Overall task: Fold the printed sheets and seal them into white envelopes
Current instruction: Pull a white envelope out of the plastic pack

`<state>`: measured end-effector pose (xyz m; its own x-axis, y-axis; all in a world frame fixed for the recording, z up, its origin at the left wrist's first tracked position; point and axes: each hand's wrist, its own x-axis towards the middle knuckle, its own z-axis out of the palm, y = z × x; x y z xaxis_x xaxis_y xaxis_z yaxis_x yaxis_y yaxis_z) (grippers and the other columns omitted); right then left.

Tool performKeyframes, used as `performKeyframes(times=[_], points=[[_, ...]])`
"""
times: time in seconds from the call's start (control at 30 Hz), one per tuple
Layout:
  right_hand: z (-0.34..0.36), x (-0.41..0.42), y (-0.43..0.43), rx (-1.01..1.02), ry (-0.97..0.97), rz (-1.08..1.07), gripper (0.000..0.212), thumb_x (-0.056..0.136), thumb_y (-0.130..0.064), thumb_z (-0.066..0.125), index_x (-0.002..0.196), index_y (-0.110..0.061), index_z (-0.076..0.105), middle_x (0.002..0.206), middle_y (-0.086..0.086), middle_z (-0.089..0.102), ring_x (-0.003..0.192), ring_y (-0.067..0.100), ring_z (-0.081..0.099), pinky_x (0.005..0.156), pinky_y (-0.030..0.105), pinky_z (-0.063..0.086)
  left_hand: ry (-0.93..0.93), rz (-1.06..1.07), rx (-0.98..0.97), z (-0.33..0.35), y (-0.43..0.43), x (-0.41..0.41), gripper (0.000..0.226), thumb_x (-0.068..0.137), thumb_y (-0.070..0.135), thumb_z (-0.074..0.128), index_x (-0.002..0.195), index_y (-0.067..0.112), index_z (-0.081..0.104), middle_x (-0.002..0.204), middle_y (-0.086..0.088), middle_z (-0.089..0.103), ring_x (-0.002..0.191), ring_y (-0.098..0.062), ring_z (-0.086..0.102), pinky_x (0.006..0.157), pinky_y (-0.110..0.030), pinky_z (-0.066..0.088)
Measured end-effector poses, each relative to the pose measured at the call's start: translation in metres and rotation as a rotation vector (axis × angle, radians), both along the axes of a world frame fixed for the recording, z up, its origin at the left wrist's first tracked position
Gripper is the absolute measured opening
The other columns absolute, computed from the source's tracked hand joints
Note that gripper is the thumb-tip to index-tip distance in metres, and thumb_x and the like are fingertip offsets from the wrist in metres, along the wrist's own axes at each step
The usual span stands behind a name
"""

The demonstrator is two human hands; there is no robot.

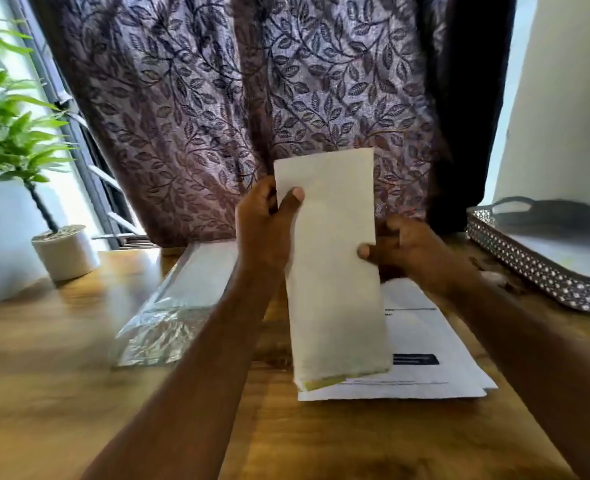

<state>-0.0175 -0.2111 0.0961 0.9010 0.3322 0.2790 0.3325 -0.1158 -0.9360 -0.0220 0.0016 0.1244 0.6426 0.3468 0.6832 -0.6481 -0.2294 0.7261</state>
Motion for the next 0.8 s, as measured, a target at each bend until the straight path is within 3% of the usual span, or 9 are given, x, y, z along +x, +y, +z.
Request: performKeyframes(times=[0.1,0.2,0.27,0.37,0.47,0.63,0.73,0.8], points=[[-0.029,0.011,-0.012,-0.125,0.147,0.092,0.034,0.084,-0.019,0.075,0.117,-0.011,0.071,0.109,0.006,0.078,0.101,0.028,0.074,0.090,0.047,0.060,0.014,0.104,-0.126,-0.018,-0.003,0.008,0.008,0.091,0.006,0.068,0.097,0.010,0.066,0.077,0.014,0.066,0.061,0.010,0.058,0.062,-0.018,0.050],[-0.039,0.023,-0.019,-0.167,0.169,0.087,0.027,0.085,-0.012,0.076,0.111,-0.009,0.074,0.106,0.008,0.078,0.099,0.030,0.073,0.086,0.041,0.059,0.089,0.150,-0.232,-0.035,0.013,0.016,0.016,0.086,0.013,0.071,0.100,0.016,0.065,0.089,0.001,0.070,0.078,-0.007,0.069,0.072,-0.038,0.061],[-0.040,0.036,-0.027,-0.090,0.176,0.037,0.033,0.082,-0.011,0.078,0.114,-0.009,0.072,0.108,0.010,0.077,0.098,0.031,0.073,0.082,0.044,0.060,0.163,0.136,-0.240,-0.042,0.029,0.019,0.029,0.077,0.011,0.072,0.099,0.026,0.061,0.100,-0.005,0.070,0.090,-0.023,0.071,0.076,-0.052,0.061],[-0.041,0.053,-0.043,0.099,0.199,-0.094,0.042,0.077,-0.009,0.081,0.117,-0.006,0.068,0.111,0.013,0.075,0.099,0.031,0.073,0.081,0.045,0.062,0.251,-0.033,-0.352,-0.048,0.052,0.013,0.050,0.080,-0.005,0.069,0.121,0.021,0.054,0.101,-0.001,0.072,0.087,-0.021,0.073,0.067,-0.045,0.063],[-0.048,0.060,-0.055,0.256,0.222,-0.199,0.036,0.079,-0.004,0.079,0.114,-0.003,0.068,0.112,0.016,0.075,0.098,0.030,0.074,0.082,0.045,0.062,0.449,-0.188,-0.212,-0.055,0.071,-0.001,0.050,0.087,-0.005,0.064,0.130,0.017,0.053,0.084,0.002,0.077,0.075,-0.021,0.074,0.058,-0.036,0.061],[-0.057,0.061,-0.064,0.263,0.291,-0.274,0.025,0.086,-0.007,0.075,0.110,-0.004,0.071,0.104,0.011,0.078,0.084,0.024,0.077,0.063,0.035,0.061,0.817,-0.489,0.123,-0.069,0.095,-0.020,0.080,0.058,0.023,0.088,0.132,0.027,0.058,0.112,-0.017,0.074,0.094,-0.038,0.072,0.069,-0.042,0.062],[-0.057,0.057,-0.063,0.230,0.304,-0.258,0.016,0.088,-0.007,0.073,0.104,-0.006,0.073,0.098,0.010,0.078,0.073,0.019,0.076,0.055,0.031,0.060,0.833,-0.530,0.118,-0.068,0.094,-0.023,0.086,0.048,0.053,0.094,0.124,0.024,0.066,0.112,-0.015,0.074,0.093,-0.033,0.073,0.070,-0.039,0.063],[-0.059,0.055,-0.060,0.195,0.297,-0.247,0.019,0.087,-0.007,0.075,0.106,-0.005,0.073,0.099,0.011,0.078,0.079,0.022,0.077,0.060,0.033,0.061,0.811,-0.409,0.122,-0.070,0.090,-0.014,0.075,0.059,0.053,0.090,0.124,0.024,0.065,0.109,-0.012,0.075,0.095,-0.032,0.073,0.072,-0.039,0.062]])
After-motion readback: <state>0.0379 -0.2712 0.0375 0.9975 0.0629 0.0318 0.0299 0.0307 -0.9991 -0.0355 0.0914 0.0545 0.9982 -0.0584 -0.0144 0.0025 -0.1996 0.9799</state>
